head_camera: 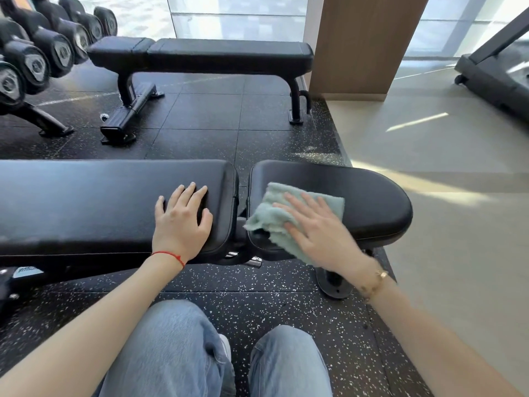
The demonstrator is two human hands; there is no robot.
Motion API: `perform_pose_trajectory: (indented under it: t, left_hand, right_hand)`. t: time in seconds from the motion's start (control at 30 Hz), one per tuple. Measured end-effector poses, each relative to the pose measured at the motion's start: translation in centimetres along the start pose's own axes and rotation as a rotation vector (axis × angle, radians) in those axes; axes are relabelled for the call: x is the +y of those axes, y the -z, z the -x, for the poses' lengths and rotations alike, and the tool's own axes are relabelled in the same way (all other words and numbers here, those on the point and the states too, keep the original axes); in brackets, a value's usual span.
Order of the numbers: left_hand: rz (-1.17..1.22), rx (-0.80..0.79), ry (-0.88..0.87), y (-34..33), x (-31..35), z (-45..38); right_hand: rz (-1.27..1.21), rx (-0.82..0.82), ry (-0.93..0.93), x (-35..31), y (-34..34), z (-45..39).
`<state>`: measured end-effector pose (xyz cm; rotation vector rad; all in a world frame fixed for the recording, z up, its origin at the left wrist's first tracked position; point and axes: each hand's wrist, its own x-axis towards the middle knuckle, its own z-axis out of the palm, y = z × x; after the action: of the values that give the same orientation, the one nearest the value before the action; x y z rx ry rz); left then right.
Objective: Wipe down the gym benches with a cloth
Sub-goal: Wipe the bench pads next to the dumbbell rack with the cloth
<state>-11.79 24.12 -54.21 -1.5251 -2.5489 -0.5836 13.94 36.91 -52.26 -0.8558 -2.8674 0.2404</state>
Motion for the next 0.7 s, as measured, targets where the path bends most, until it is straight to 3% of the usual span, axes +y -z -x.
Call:
perform_pose_trajectory:
  t: [0.1,0.2,0.33,0.43,0.53,0.6,0.7]
  left_hand:
    - [-0.003,0.011,0.007,-0.1,0.2,0.0]
    - [0.008,0.017,0.017,0.2,0.3,-0.1]
    - [0.013,0.016,0.01,0.3,0.0,0.0]
    - [0.006,0.01,0.012,0.1,-0.2,0.0]
    - [0.003,0.007,0.008,0.0,-0.3,0.0]
    - [-0.001,0.005,0.006,-0.1,-0.3,0.0]
    - [0.001,0.011,0.019,-0.2,-0.1,0.0]
  right_hand:
    - [0.016,-0.024,-0.22,4.7,1.1,-3.7]
    - [0.041,-0.076,-0.344,4.9,1.5,-9.8]
    - [0.063,-0.134,-0.15,-0.3,0.2,-11.2]
    - [0.036,-0.103,0.005,-2.8,-0.2,-6.2]
    - [-0.028,-0.017,0.026,-2.1,-0.1,-0.5]
    - [0.006,0.043,-0.054,1.0,0.5,1.1]
    - [0.042,0.028,-0.327,6.4,1.8,-0.9]
